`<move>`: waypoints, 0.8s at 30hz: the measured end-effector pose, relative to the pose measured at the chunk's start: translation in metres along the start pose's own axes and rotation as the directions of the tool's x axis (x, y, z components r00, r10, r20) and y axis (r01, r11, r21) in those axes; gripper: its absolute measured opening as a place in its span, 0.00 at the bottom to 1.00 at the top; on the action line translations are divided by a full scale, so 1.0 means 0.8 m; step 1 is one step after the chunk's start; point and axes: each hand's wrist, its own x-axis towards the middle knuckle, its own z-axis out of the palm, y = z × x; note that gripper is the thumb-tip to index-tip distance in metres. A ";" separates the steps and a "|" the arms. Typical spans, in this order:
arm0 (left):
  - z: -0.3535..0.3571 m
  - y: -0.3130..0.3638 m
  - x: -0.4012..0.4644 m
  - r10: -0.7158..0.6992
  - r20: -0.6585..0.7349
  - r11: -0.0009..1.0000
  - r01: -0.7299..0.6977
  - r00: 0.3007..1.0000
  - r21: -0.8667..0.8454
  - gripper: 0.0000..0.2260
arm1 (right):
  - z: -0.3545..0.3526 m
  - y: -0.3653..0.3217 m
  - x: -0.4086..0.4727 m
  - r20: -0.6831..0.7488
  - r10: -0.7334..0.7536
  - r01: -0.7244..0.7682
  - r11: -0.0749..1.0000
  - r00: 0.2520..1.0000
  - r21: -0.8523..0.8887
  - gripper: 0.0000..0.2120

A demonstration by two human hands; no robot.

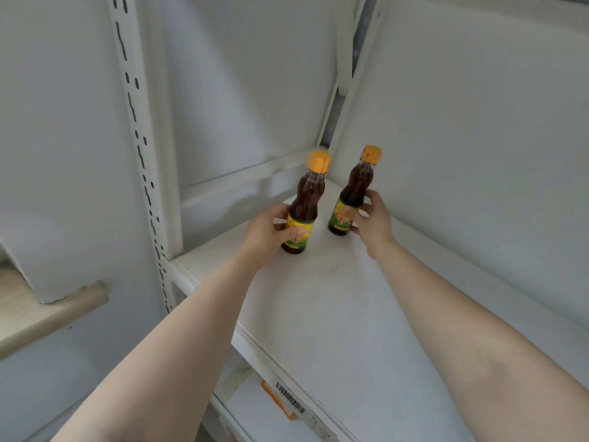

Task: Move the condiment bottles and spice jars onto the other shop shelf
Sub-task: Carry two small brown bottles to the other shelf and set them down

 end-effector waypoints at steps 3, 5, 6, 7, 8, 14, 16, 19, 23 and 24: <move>0.009 -0.005 0.021 0.043 0.021 0.999 -0.043 0.999 0.006 0.18 | 0.006 0.001 0.016 0.047 -0.002 0.001 1.000 0.999 0.024 0.23; 0.016 -0.005 0.029 0.044 0.026 0.999 -0.044 0.999 0.012 0.18 | 0.009 0.002 0.023 0.079 -0.012 0.009 0.999 0.997 0.030 0.23; 0.018 -0.005 0.033 0.038 0.032 0.999 -0.038 0.999 0.008 0.18 | 0.011 0.002 0.025 0.092 -0.015 0.012 0.999 0.996 0.037 0.23; 0.019 -0.005 0.036 0.034 0.039 0.999 -0.035 0.999 0.005 0.18 | 0.012 0.002 0.026 0.103 -0.017 0.013 0.999 0.995 0.046 0.22; 0.020 -0.006 0.038 0.034 0.044 0.999 -0.034 0.998 0.005 0.18 | 0.013 0.002 0.027 0.112 -0.018 0.013 0.999 0.994 0.050 0.22; 0.016 -0.006 0.036 0.023 0.072 1.000 -0.023 0.997 0.011 0.19 | 0.015 0.003 0.030 0.118 -0.015 0.009 0.999 0.993 0.051 0.22; 0.016 -0.005 0.034 0.020 0.079 1.000 -0.021 0.997 0.015 0.19 | 0.015 0.003 0.030 0.117 -0.013 0.007 0.999 0.993 0.047 0.22; 0.017 -0.007 0.033 0.017 0.077 1.000 -0.017 0.997 0.002 0.19 | 0.015 0.002 0.030 0.121 -0.010 0.004 0.999 0.993 0.050 0.22; 0.018 -0.007 0.031 0.021 0.075 1.000 -0.019 0.997 -0.018 0.19 | 0.015 0.002 0.031 0.135 0.002 -0.011 0.998 0.991 0.066 0.23; 0.019 -0.007 0.032 0.019 0.077 1.000 -0.018 0.997 -0.017 0.19 | 0.015 0.003 0.032 0.136 0.002 -0.011 0.998 0.991 0.065 0.23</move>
